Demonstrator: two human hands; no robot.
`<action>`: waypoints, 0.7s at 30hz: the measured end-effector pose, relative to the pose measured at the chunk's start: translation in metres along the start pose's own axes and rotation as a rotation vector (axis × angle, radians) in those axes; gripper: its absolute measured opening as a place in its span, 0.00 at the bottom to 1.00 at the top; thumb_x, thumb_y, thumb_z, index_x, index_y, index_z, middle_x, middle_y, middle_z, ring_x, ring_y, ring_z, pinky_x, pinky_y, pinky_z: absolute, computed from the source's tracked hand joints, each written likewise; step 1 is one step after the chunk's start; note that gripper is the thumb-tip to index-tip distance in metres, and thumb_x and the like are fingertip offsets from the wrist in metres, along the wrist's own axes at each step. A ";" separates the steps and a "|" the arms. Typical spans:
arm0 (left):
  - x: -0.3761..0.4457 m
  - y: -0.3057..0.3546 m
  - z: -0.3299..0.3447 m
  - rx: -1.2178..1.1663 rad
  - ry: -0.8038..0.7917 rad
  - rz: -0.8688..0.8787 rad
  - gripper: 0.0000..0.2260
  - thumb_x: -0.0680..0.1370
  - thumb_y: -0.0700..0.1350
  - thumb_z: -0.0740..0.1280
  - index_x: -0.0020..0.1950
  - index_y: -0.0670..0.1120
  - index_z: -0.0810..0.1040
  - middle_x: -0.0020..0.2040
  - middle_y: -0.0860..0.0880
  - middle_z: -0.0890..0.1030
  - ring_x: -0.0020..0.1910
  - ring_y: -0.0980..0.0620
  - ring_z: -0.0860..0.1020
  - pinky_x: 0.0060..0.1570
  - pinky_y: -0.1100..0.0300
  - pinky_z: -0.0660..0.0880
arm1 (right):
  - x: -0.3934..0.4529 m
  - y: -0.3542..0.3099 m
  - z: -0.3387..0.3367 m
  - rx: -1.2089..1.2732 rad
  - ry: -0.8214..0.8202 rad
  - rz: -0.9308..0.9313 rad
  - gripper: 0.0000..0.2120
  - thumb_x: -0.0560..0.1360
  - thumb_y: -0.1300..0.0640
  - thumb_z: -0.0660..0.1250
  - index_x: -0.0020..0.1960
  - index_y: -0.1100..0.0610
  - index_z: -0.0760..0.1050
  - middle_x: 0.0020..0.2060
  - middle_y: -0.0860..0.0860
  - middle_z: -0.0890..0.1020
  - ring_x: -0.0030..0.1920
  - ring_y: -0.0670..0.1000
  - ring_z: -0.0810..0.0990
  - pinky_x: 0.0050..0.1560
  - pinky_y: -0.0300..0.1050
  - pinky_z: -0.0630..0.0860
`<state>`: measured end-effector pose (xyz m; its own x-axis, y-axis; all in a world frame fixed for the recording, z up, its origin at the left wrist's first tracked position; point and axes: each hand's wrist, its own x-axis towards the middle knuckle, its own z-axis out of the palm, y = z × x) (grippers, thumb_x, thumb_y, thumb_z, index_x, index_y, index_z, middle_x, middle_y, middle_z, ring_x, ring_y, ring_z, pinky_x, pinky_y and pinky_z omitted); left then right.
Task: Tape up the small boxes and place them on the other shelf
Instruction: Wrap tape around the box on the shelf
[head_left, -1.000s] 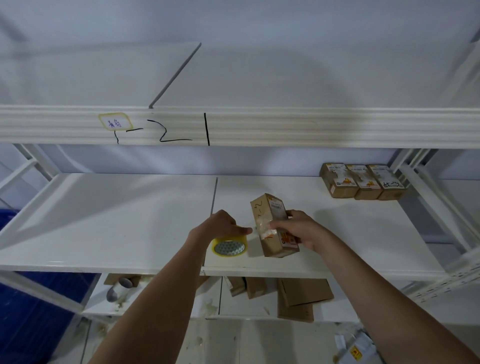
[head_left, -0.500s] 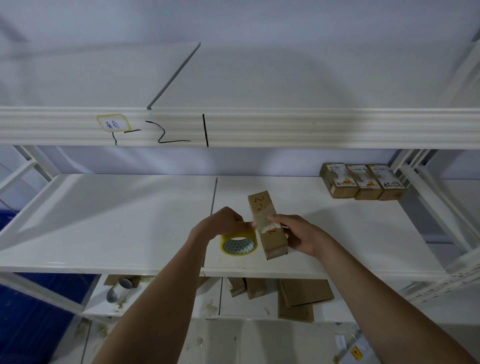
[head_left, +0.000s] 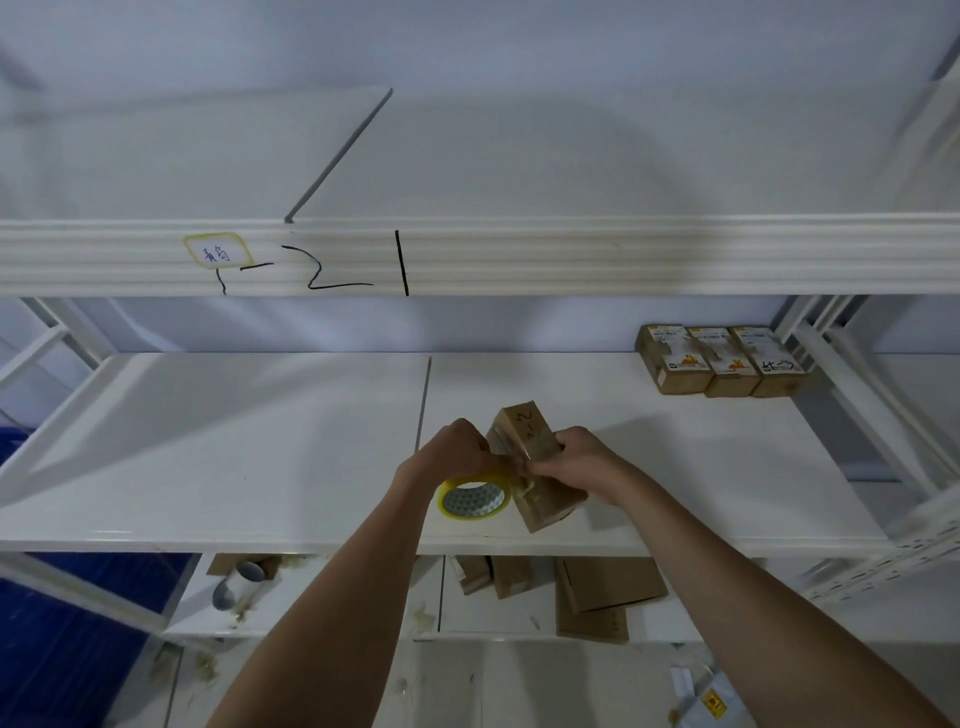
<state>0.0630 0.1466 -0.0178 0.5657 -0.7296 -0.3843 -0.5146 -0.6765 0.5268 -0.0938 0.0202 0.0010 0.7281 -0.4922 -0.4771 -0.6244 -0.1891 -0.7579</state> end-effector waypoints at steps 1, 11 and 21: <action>0.000 -0.001 0.002 -0.014 0.007 -0.010 0.24 0.69 0.67 0.73 0.43 0.45 0.83 0.39 0.48 0.82 0.34 0.54 0.78 0.34 0.63 0.73 | -0.001 -0.002 0.000 0.004 0.016 0.004 0.26 0.65 0.40 0.80 0.57 0.53 0.80 0.50 0.50 0.84 0.49 0.50 0.82 0.46 0.44 0.78; -0.004 -0.011 -0.009 -0.203 -0.085 -0.007 0.17 0.75 0.60 0.71 0.36 0.49 0.78 0.38 0.50 0.75 0.40 0.53 0.74 0.42 0.61 0.71 | 0.003 0.016 -0.011 0.178 0.112 0.039 0.15 0.68 0.53 0.79 0.53 0.55 0.82 0.47 0.51 0.86 0.49 0.52 0.84 0.54 0.51 0.81; 0.001 -0.017 -0.005 -0.069 -0.022 -0.116 0.28 0.67 0.69 0.73 0.45 0.44 0.82 0.46 0.46 0.83 0.44 0.51 0.82 0.50 0.58 0.79 | -0.004 0.014 -0.017 0.324 0.099 0.036 0.17 0.68 0.56 0.80 0.55 0.57 0.83 0.45 0.53 0.87 0.48 0.54 0.86 0.51 0.52 0.83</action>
<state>0.0759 0.1574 -0.0230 0.6039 -0.6498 -0.4617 -0.4010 -0.7482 0.5285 -0.1103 0.0054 -0.0002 0.6661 -0.5766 -0.4731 -0.5156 0.1023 -0.8507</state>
